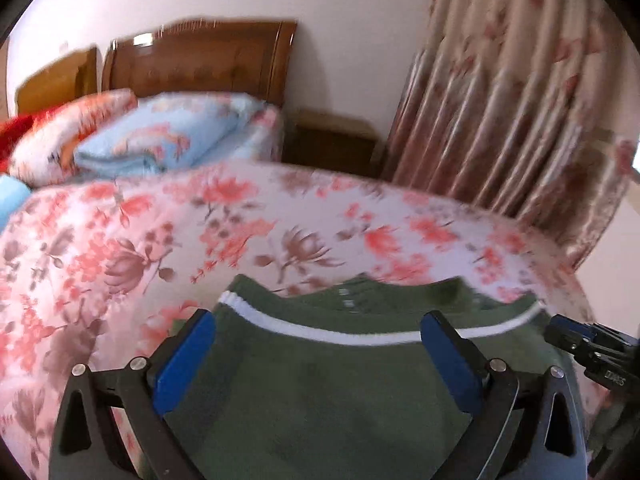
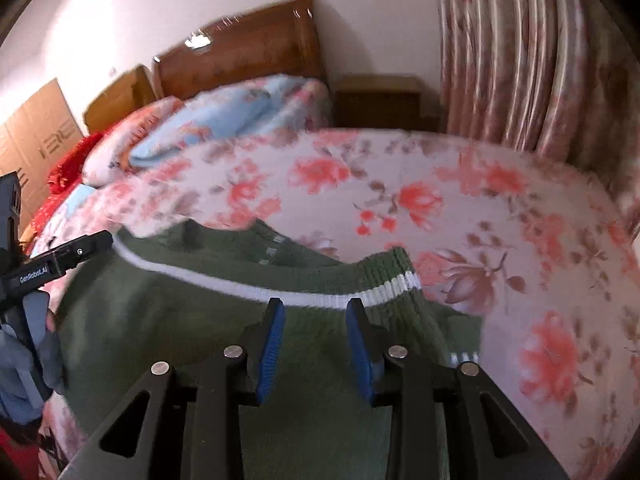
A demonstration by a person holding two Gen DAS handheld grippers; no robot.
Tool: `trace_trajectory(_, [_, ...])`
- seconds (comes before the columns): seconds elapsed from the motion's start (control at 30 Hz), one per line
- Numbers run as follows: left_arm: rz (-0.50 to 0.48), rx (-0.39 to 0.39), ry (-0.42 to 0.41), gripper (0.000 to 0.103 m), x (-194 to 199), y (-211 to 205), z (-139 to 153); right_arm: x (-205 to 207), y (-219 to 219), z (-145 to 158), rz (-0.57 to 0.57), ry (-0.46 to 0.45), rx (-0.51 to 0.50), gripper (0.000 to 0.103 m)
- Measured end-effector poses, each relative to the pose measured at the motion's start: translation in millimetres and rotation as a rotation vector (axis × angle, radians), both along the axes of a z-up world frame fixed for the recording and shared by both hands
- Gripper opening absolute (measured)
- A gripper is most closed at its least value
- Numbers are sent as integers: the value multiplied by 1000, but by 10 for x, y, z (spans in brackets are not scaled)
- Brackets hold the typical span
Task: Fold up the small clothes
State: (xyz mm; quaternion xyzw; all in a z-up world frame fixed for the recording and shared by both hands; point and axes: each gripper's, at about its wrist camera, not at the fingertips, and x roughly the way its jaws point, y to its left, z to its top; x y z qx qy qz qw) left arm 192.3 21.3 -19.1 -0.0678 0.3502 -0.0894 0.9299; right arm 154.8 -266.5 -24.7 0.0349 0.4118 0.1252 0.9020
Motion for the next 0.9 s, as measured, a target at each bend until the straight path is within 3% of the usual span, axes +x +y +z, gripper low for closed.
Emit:
trace_trajectory(0.1, [-8, 40, -44, 103, -220, -210, -75, -227, 29, 57, -22, -42, 29, 33])
trace_trajectory(0.23, [-82, 167, 143, 103, -17, -446, -514, -222, 161, -284, -18, 27, -16, 35])
trace_trajectory(0.27, [-79, 169, 144, 103, -19, -443, -520, -277, 176, -293, -18, -40, -25, 34])
trace_trajectory(0.37, [-76, 88, 96, 103, -134, -321, -304, -295, 214, -246, -15, -20, -64, 34])
trace_trajectory(0.43, [-37, 105, 46, 103, -219, -217, -211, -332, 172, -140, -40, -45, -51, 34])
trace_trajectory(0.5, [-16, 137, 75, 103, -165, -130, -313, -379, 65, -66, -73, -87, -17, 34])
trace_trajectory(0.57, [2, 136, 175, 103, -25, 14, -586, -325, -18, -166, -83, -38, -16, 35])
trace_trajectory(0.6, [-7, 88, 144, 103, -51, 77, -591, -258, -56, -306, -73, 30, -21, 36])
trace_trajectory(0.67, [-12, 93, 151, 103, -83, 71, -556, -324, -103, -306, -42, -29, 12, 36])
trace_trajectory(0.73, [-7, 112, 151, 103, -152, 33, -508, -421, -198, -245, -56, -8, 67, 36])
trace_trajectory(0.8, [-41, 50, 133, 103, -313, 8, -414, -583, -346, -167, -83, 1, 111, 36])
trace_trajectory(0.9, [-77, 51, 105, 103, -560, -86, -368, -964, -617, -110, -138, -25, 153, 36])
